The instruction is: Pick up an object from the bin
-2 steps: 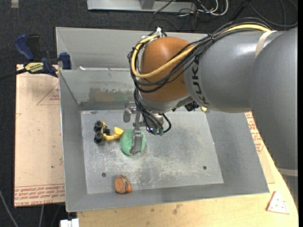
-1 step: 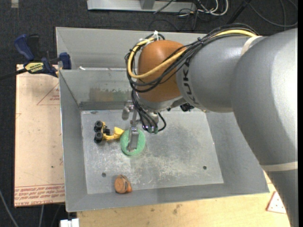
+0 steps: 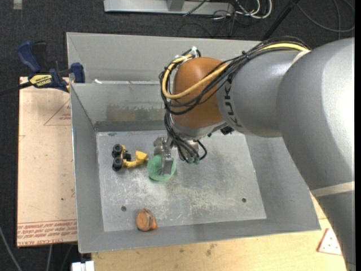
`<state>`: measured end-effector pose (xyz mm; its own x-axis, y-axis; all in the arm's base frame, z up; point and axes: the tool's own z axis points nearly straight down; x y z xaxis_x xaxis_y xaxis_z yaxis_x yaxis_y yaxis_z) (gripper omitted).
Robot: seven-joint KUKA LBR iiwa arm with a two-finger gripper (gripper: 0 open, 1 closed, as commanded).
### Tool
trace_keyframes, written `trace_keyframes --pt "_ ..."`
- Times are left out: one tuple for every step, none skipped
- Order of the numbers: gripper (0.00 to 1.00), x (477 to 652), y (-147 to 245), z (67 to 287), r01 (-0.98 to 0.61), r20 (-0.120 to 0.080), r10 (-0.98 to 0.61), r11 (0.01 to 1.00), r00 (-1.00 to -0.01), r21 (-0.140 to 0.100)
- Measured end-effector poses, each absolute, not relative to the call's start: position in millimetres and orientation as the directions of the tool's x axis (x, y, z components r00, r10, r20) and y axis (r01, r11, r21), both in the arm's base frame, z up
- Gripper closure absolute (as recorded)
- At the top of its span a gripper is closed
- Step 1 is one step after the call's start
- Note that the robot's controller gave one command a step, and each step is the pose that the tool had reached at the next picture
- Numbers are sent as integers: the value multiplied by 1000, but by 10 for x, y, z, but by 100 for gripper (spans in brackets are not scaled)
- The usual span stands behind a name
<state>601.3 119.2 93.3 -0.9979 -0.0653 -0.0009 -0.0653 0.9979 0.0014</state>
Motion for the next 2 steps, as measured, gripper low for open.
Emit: trace_keyframes --pt "100 6013 1192 933 -65 -1 -65 998 -998 2" --pt "100 6289 1189 2202 -24 -4 -24 1000 -1000 2"
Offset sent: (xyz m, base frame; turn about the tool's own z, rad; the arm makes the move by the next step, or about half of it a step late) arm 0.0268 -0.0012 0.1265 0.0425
